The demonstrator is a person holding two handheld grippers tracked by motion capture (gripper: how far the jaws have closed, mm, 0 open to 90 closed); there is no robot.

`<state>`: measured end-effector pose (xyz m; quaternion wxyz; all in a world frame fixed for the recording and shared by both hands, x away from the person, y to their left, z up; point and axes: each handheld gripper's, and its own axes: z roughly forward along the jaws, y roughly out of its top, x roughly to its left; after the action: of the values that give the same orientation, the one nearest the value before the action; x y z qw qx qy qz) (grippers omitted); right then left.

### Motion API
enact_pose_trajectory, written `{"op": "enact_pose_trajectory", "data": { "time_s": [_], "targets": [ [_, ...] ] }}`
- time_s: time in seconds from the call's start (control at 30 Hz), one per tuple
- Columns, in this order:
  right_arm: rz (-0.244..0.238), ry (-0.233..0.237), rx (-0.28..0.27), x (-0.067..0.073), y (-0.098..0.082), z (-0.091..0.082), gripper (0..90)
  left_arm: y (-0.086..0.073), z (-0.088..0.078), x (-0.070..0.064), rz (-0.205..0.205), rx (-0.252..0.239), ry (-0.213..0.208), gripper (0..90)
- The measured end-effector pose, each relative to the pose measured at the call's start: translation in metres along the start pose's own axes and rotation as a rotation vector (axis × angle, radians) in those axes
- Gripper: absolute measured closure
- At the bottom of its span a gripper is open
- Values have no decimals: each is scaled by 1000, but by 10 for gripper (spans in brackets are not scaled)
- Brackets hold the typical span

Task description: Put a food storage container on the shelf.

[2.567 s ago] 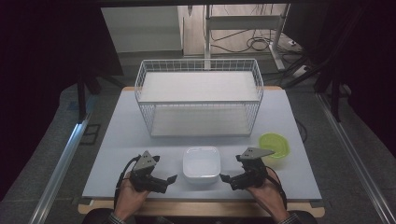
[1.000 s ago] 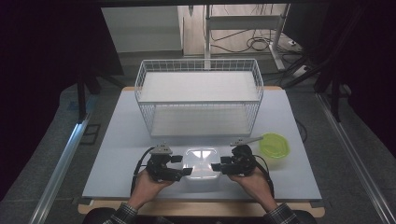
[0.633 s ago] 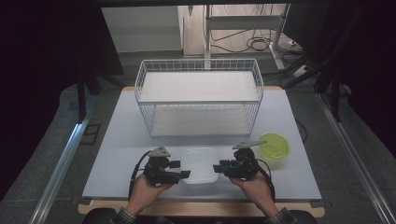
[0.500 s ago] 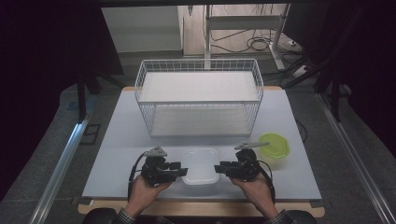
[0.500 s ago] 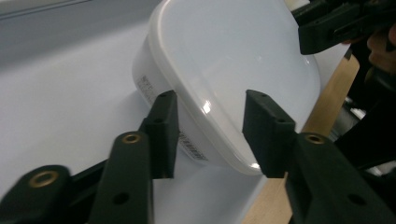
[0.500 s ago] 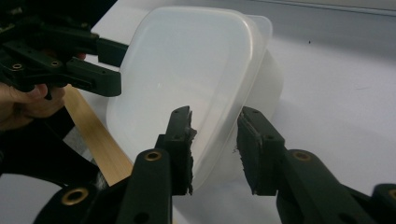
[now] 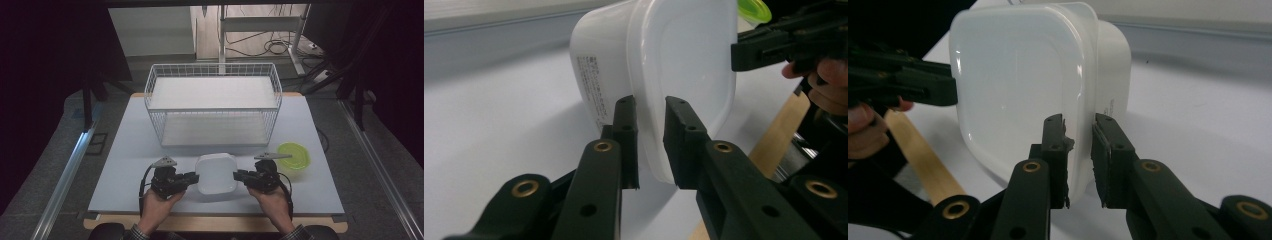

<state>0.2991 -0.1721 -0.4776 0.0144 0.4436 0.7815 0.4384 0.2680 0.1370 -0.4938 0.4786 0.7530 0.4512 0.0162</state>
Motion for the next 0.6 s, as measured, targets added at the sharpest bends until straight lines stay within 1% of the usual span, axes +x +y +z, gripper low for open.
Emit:
{"op": "enact_pose_trajectory", "data": {
  "time_s": [0.1,0.17,0.23,0.33,0.37,0.4,0.43,0.5,0.6],
  "targets": [
    [-36,-28,-8,4,0,1,777,1,1,1,-2,-8,17,783],
    [-50,-39,-15,6,0,2,777,1,2,1,5,-16,36,783],
    [-61,-44,-19,7,0,3,779,2,2,1,7,-26,52,779],
    [-73,-36,-30,9,1,3,788,4,2,1,3,-57,89,764],
    [-93,-38,-34,13,3,2,791,5,2,1,5,-62,100,758],
    [-93,-38,-34,13,3,2,791,6,2,1,7,-63,106,758],
    [-106,-47,-37,14,4,2,791,6,2,1,7,-66,112,757],
    [-116,-55,-46,16,6,2,791,7,1,2,5,-74,114,757],
    [-119,-50,-58,16,9,2,792,10,-1,0,11,-84,125,758]
  ]
}}
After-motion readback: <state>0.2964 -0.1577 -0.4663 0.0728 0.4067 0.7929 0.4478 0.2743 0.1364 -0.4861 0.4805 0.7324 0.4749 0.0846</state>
